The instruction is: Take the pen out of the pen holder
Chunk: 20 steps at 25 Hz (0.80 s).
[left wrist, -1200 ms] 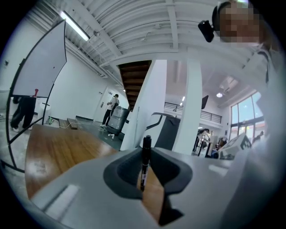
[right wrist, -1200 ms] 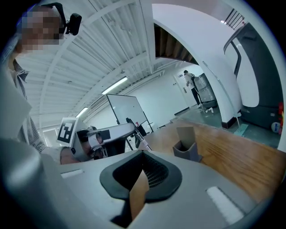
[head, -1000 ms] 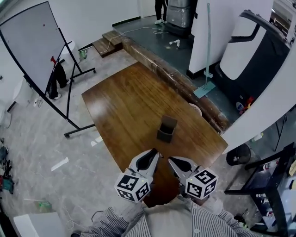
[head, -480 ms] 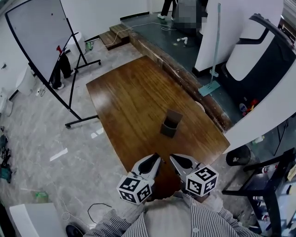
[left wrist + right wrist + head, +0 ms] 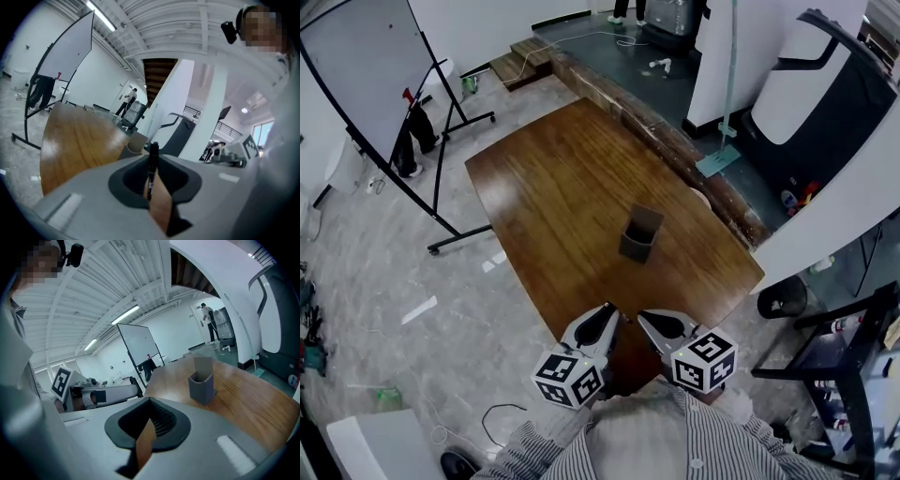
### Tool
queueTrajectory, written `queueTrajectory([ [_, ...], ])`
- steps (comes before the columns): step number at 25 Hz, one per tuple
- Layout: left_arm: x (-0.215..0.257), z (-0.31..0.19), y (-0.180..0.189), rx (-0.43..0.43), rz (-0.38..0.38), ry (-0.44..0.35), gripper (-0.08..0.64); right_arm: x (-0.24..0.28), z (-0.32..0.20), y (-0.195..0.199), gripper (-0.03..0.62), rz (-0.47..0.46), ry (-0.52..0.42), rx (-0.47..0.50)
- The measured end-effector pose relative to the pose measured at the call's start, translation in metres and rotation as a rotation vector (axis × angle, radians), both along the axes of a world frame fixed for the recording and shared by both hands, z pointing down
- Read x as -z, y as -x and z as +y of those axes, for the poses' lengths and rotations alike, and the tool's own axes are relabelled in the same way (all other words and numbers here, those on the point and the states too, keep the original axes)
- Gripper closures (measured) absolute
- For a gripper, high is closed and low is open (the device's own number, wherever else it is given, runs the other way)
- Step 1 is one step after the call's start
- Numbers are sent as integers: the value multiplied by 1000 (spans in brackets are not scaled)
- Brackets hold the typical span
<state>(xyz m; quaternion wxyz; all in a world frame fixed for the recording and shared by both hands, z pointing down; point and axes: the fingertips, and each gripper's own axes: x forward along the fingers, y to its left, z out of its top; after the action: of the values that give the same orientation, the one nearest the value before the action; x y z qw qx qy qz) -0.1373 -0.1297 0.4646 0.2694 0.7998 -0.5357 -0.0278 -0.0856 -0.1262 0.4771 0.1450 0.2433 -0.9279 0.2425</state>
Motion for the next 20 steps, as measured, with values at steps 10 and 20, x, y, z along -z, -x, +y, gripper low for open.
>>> queueTrajectory([
  [10,-1,6,-14,-45,-31,-3,502,-5,7,-2,594,14,12,6],
  [20,0,11,-16,-60,-30,3,503,-4,13,-1,594,21,16,8],
])
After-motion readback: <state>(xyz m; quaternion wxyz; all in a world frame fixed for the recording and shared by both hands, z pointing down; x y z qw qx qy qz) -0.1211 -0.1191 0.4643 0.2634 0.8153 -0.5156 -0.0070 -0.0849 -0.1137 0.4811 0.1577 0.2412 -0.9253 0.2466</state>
